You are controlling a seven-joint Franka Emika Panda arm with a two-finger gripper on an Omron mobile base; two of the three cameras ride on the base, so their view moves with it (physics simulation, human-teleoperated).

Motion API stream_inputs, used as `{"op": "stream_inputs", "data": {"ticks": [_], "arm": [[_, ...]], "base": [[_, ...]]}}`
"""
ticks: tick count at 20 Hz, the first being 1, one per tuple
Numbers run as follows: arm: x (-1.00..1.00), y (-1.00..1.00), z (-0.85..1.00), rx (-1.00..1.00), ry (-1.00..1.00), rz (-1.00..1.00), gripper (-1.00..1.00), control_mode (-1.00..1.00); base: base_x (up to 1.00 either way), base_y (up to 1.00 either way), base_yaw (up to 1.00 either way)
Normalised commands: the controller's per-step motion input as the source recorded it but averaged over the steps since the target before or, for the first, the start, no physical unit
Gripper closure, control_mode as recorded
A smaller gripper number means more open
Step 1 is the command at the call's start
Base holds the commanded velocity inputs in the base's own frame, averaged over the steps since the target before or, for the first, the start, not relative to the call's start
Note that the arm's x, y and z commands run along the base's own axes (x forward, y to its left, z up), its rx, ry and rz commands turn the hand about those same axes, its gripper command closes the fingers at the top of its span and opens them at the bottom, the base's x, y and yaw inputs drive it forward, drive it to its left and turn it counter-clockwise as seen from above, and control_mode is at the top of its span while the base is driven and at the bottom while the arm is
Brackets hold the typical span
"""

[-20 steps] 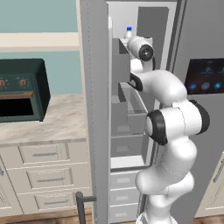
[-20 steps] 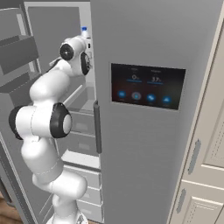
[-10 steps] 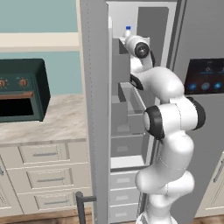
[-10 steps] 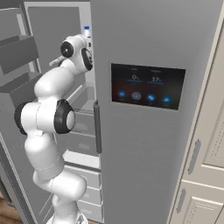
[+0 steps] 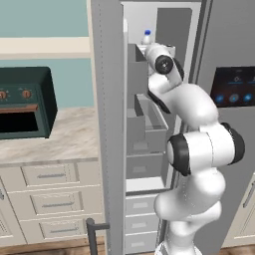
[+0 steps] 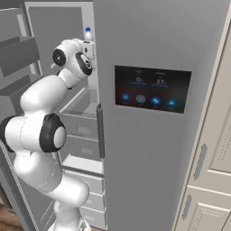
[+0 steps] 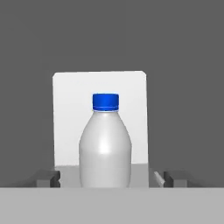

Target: Take the bottled waters from the counter and place them in the freezer to freeze. Close the freezer door after placing the bottles.

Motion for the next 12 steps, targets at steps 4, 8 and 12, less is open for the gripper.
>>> {"op": "stream_inputs", "data": {"ticks": [4,8,12], "arm": [[-1.00,0.00,0.15,0.01,-0.20,-0.14,-1.00,-1.00],[-1.00,0.02,0.42,0.15,0.01,-0.21,-1.00,-1.00],[-1.00,0.21,0.12,0.20,0.24,-0.19,-1.00,-1.00]], "base": [[0.00,0.00,0.00],[0.00,0.00,0.00],[0.00,0.00,0.00]]}}
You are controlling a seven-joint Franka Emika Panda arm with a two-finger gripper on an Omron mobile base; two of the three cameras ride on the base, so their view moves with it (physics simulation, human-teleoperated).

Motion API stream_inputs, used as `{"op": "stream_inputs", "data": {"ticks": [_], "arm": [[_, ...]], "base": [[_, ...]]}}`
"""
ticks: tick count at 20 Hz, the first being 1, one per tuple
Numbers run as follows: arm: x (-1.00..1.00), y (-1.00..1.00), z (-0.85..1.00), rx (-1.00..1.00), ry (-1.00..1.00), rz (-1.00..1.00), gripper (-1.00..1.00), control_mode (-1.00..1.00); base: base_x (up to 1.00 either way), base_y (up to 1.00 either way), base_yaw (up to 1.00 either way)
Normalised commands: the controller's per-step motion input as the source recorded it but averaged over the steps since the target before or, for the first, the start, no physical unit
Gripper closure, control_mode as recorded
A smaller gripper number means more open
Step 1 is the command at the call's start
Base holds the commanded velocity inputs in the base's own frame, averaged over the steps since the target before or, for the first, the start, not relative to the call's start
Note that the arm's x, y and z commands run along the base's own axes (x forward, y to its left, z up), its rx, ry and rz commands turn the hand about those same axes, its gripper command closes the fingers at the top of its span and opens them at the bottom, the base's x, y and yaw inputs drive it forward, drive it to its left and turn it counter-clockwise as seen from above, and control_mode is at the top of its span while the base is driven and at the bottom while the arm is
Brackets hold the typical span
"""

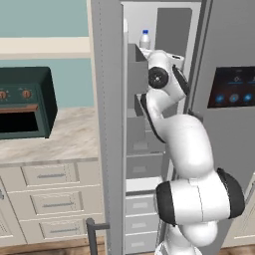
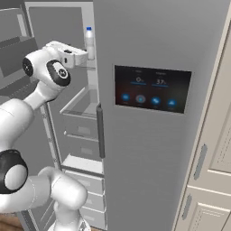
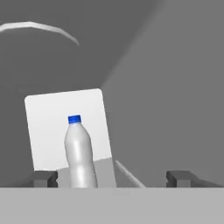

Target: Take the bottled waters from the counter and place them in the freezer to freeze. Close the freezer door after placing the bottles.

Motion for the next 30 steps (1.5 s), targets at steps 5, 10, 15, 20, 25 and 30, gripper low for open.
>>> {"op": "stream_inputs", "data": {"ticks": [5,10,15,20,25,30], "arm": [[-1.00,0.06,-0.03,0.24,0.29,-0.10,-1.00,-1.00],[-1.00,-0.36,-0.05,0.53,0.24,-0.02,-1.00,-1.00],[-1.00,-0.24,-0.03,0.49,0.24,0.00,-1.00,-1.00],[-1.00,-0.05,-0.18,0.23,0.12,0.00,-1.00,-1.00],[-0.80,0.06,-0.74,0.00,0.00,0.00,-1.00,1.00],[0.00,0.00,0.00,0.00,0.00,0.00,-1.00,1.00]], "base": [[0.00,0.00,0.00],[0.00,0.00,0.00],[0.00,0.00,0.00],[0.00,0.00,0.00],[-0.20,0.06,0.00],[-1.00,0.54,0.05]]}}
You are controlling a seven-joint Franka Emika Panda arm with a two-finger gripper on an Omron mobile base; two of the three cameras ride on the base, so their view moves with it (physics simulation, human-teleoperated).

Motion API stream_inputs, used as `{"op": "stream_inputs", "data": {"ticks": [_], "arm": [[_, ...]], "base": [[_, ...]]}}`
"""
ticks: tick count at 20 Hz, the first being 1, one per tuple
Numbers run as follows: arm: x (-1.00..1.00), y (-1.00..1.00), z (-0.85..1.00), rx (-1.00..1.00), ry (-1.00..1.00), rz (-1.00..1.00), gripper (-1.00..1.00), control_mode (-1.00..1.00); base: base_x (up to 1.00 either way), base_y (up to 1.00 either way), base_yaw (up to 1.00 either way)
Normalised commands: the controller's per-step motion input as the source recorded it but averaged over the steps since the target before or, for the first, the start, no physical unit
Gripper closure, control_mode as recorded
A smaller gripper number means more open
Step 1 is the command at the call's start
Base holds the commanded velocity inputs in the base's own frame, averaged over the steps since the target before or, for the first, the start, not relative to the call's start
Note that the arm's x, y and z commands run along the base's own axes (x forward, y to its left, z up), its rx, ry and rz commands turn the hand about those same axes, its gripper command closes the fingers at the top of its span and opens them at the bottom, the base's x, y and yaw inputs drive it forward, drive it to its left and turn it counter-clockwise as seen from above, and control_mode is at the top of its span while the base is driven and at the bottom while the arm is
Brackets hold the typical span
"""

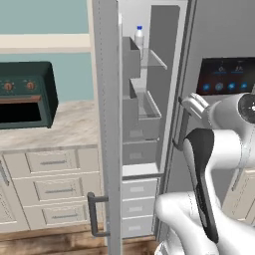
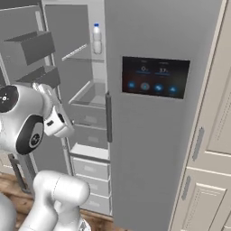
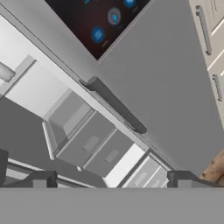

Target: Take the bottled waters from the counter and place them in the freezer to freeze. Close the freezer door after placing the bottles.

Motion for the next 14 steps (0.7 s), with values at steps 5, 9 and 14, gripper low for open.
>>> {"op": "stream_inputs", "data": {"ticks": [5,9,14], "arm": [[0.00,0.00,0.00,0.00,0.00,0.00,-1.00,1.00],[0.00,0.00,0.00,0.00,0.00,0.00,-1.00,1.00],[0.00,0.00,0.00,0.00,0.00,0.00,-1.00,1.00]], "base": [[-1.00,0.95,0.21],[-1.00,1.00,0.32],[-1.00,0.90,-0.09]]}}
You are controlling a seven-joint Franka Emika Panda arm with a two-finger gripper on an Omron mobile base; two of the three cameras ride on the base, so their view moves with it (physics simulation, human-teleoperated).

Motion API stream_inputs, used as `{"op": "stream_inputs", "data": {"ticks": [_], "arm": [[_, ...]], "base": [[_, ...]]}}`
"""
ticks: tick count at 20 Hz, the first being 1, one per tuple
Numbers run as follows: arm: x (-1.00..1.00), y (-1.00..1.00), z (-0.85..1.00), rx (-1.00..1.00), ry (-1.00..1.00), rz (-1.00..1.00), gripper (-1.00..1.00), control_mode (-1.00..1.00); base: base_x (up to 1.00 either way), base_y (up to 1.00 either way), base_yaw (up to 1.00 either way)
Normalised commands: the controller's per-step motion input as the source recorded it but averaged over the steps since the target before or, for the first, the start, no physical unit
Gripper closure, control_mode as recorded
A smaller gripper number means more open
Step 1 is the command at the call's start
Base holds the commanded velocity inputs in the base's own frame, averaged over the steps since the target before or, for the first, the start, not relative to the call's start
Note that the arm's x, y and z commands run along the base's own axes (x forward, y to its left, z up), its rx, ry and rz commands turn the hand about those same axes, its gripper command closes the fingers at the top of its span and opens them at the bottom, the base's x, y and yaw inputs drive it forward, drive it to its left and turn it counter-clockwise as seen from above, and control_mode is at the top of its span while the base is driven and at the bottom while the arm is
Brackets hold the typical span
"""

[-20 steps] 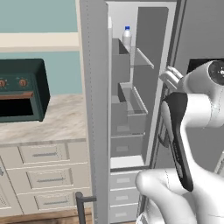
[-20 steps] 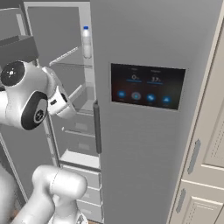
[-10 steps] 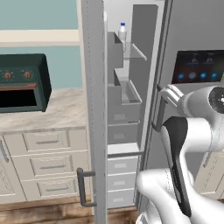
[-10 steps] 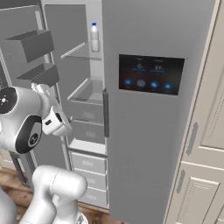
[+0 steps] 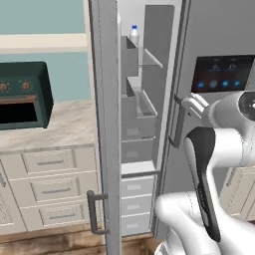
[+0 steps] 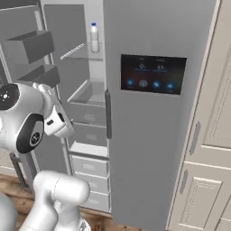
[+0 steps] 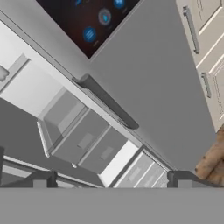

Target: Take the bottled waters from the counter and place them in the freezer to freeze. Close the freezer door after placing the bottles.

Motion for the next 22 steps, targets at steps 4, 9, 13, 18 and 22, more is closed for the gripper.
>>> {"op": "stream_inputs", "data": {"ticks": [4,9,13,18,22], "arm": [[0.00,0.00,0.00,0.00,0.00,0.00,-1.00,1.00],[0.00,0.00,0.00,0.00,0.00,0.00,-1.00,1.00],[0.00,0.00,0.00,0.00,0.00,0.00,-1.00,1.00],[0.00,0.00,0.00,0.00,0.00,0.00,-1.00,1.00],[0.00,0.00,0.00,0.00,0.00,0.00,-1.00,1.00]], "base": [[-1.00,-0.53,-0.45],[-1.00,-0.66,-0.31],[-1.00,0.57,0.13],[-0.94,1.00,0.38],[-0.86,1.00,0.39]]}}
